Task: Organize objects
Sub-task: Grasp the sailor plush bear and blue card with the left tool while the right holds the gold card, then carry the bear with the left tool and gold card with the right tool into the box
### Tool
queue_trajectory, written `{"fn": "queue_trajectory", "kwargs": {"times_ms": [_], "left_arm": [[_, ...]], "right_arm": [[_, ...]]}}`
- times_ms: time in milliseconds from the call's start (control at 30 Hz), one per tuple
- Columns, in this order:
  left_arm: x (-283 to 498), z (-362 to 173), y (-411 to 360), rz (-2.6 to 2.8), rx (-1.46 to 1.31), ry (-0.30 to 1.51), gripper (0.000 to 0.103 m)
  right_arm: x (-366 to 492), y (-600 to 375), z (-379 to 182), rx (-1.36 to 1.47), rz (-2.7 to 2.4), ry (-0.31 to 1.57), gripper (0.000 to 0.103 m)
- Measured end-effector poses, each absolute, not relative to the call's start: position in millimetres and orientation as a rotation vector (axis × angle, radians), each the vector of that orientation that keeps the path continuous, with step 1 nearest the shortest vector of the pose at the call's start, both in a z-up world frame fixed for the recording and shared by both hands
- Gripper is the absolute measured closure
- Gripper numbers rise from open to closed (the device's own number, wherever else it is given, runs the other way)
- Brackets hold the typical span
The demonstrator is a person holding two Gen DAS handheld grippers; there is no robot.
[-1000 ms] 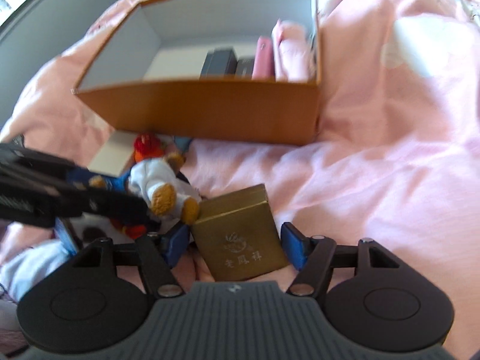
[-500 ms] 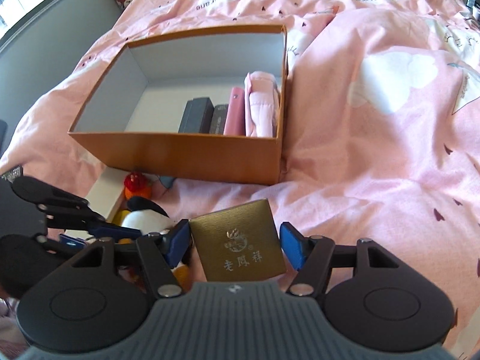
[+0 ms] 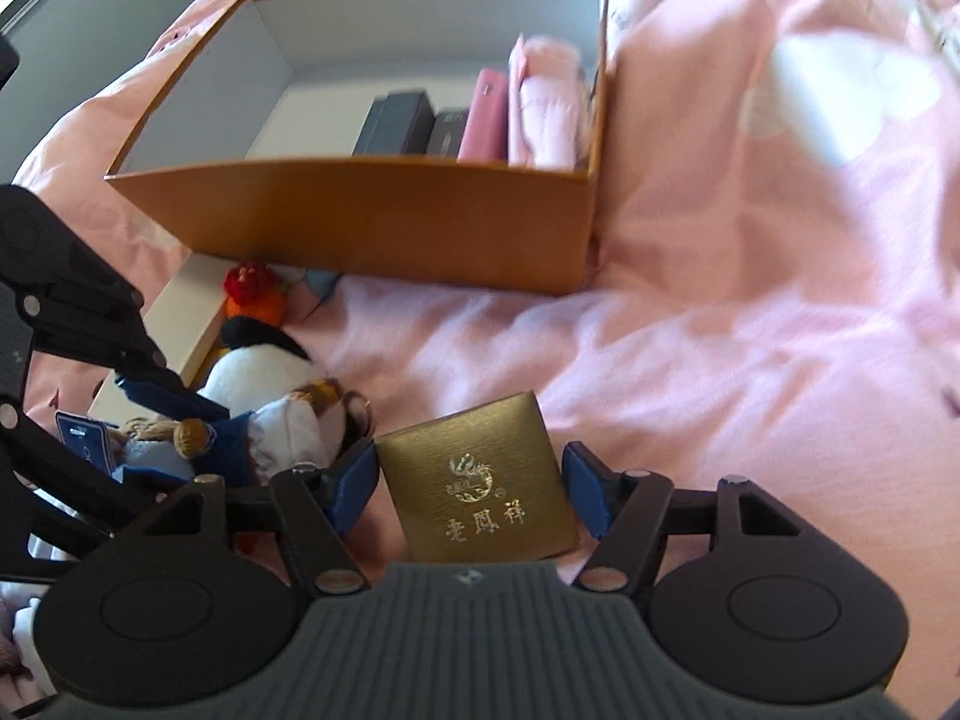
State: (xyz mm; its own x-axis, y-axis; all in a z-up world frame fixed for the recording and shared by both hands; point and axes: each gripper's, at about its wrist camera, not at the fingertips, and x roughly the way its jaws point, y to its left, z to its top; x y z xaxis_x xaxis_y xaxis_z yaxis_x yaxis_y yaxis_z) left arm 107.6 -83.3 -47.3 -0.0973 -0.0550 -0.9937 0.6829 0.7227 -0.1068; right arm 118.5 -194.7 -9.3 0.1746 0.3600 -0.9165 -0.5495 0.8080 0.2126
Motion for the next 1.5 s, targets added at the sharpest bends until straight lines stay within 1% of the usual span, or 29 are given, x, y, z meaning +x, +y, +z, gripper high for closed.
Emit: {"fn": "queue_trajectory", "kwargs": {"times_ms": [67, 167, 333, 467, 600, 833, 933, 1033, 1167, 1233, 1333, 1500], "left_arm": [[112.0, -52.0, -82.0, -0.677, 0.515, 1.601, 0.060], [115.5, -53.2, -79.6, -0.697, 0.497, 1.624, 0.063], [115.2, -34.9, -65.3, -0.663, 0.412, 1.558, 0.067], [120.2, -8.9, -37.1, -0.597, 0.219, 1.465, 0.068], [121.5, 23.6, -3.3, -0.555, 0.023, 1.358, 0.068], [131.8, 75.8, 39.5, -0.414, -0.106, 1.143, 0.068], [146.3, 87.8, 55.4, -0.319, -0.132, 1.058, 0.068], [163.4, 86.2, 68.2, -0.223, -0.142, 1.002, 0.068], [188.0, 71.2, 88.9, -0.099, -0.146, 0.950, 0.068], [196.7, 58.8, 95.0, -0.094, -0.174, 0.955, 0.068], [203.9, 41.9, 100.5, -0.108, -0.201, 0.995, 0.068], [213.2, 17.7, 100.0, -0.110, -0.152, 1.030, 0.068]], "right_arm": [[116.9, -191.5, -13.0, -0.202, 0.656, 1.239, 0.033], [114.5, -189.0, -11.7, -0.231, 0.671, 1.234, 0.033], [108.4, -191.1, -2.9, -0.273, 0.707, 1.215, 0.034], [107.6, -192.9, 14.9, -0.267, 0.742, 1.158, 0.034], [112.9, -188.9, 44.6, -0.268, 0.840, 1.077, 0.034], [135.4, -151.9, 93.8, -0.407, 1.014, 0.884, 0.034], [149.9, -121.3, 103.1, -0.483, 1.090, 0.803, 0.034], [169.6, -89.1, 101.2, -0.528, 1.173, 0.785, 0.034], [193.6, -41.8, 81.5, -0.625, 1.262, 0.812, 0.034], [202.9, -21.4, 67.7, -0.692, 1.284, 0.834, 0.034], [215.7, 5.8, 44.4, -0.795, 1.305, 0.916, 0.034], [227.2, 26.7, 16.2, -0.925, 1.353, 1.018, 0.035]]}}
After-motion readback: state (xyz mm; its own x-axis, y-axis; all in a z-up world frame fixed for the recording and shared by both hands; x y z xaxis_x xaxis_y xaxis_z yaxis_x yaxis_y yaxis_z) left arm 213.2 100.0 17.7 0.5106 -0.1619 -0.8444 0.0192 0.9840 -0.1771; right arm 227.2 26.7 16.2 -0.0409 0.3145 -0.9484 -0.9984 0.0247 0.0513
